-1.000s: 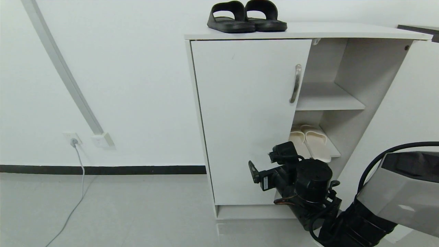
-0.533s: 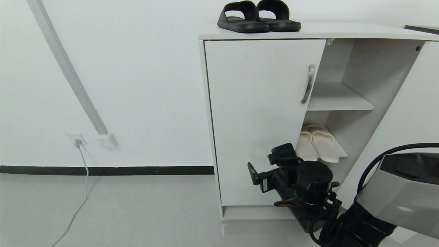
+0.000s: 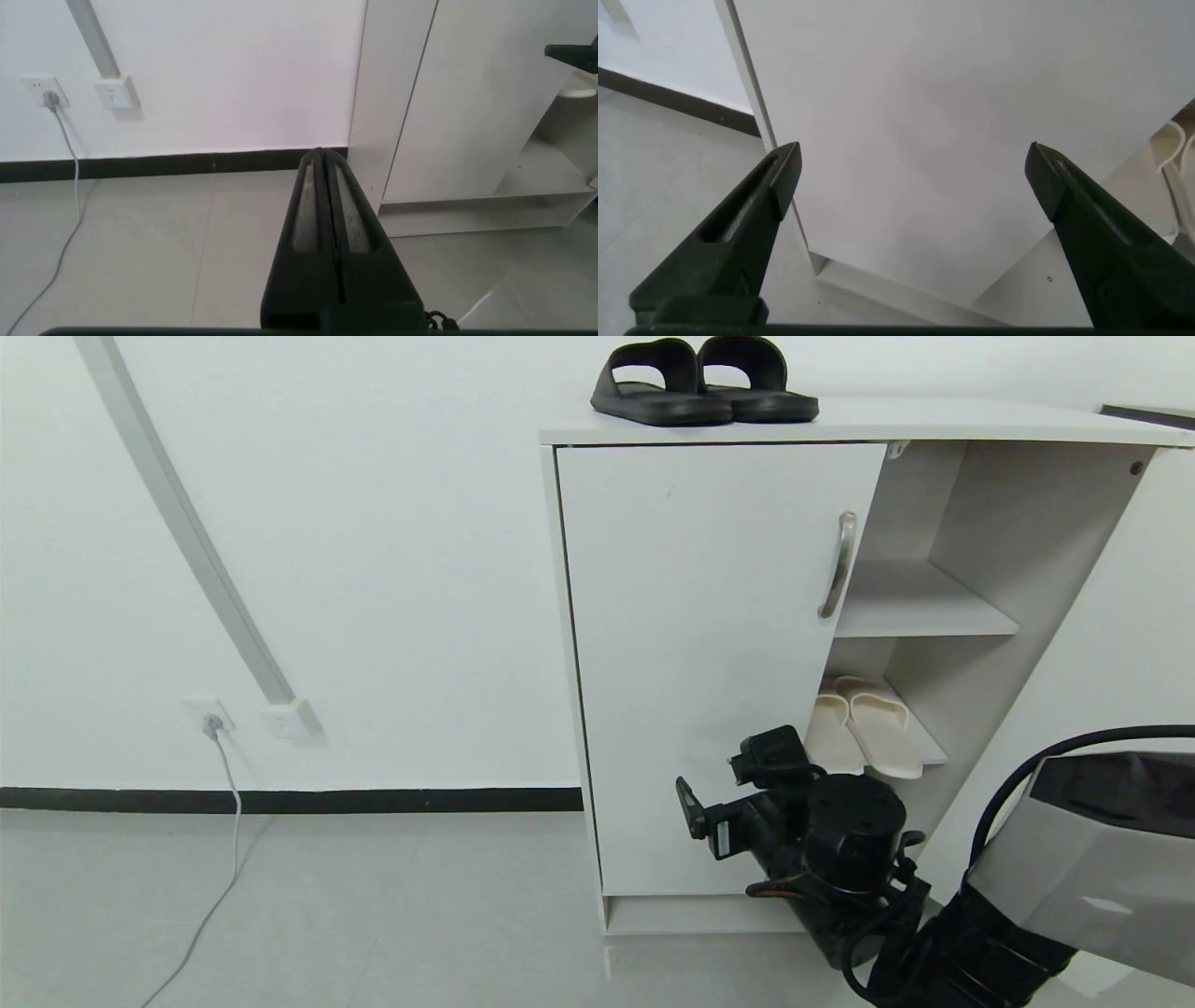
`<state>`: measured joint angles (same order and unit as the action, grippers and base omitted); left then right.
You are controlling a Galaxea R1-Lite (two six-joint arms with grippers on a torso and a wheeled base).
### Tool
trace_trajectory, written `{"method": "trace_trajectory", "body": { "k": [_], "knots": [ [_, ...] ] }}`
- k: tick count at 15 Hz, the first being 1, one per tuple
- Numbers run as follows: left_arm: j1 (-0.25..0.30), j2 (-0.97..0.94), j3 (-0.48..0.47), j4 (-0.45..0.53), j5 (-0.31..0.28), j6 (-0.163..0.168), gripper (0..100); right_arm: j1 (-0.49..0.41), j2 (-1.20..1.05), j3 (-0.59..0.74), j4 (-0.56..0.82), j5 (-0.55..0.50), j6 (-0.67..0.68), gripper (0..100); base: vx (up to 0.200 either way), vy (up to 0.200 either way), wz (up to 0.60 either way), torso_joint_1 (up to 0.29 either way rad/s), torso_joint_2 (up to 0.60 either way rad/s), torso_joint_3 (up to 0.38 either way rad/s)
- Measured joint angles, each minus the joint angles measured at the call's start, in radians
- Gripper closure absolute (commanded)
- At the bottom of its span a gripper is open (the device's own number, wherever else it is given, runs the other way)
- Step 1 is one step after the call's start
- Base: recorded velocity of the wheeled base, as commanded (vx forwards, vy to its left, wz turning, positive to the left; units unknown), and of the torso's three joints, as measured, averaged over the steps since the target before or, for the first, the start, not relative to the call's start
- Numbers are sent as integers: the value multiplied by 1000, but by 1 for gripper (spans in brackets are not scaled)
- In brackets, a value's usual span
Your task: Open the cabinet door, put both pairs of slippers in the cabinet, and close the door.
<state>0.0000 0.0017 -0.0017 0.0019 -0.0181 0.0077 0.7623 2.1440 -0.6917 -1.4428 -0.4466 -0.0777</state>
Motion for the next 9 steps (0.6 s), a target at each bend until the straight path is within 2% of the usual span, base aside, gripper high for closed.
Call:
{"method": "trace_trajectory", "body": {
  "k": [3, 6, 9],
  "knots": [
    [0, 0, 0, 0, 0, 0, 100, 0, 0, 1, 2, 0, -3, 0, 0, 0, 0, 1, -37, -30],
    [0, 0, 0, 0, 0, 0, 100, 0, 0, 2, 0, 0, -3, 0, 0, 0, 0, 10, -172, -312],
    [0, 0, -1, -2, -1, 0, 100, 1, 3, 1, 0, 0, -9, 0, 0, 0, 0, 41, -523, -370]
  ]
}}
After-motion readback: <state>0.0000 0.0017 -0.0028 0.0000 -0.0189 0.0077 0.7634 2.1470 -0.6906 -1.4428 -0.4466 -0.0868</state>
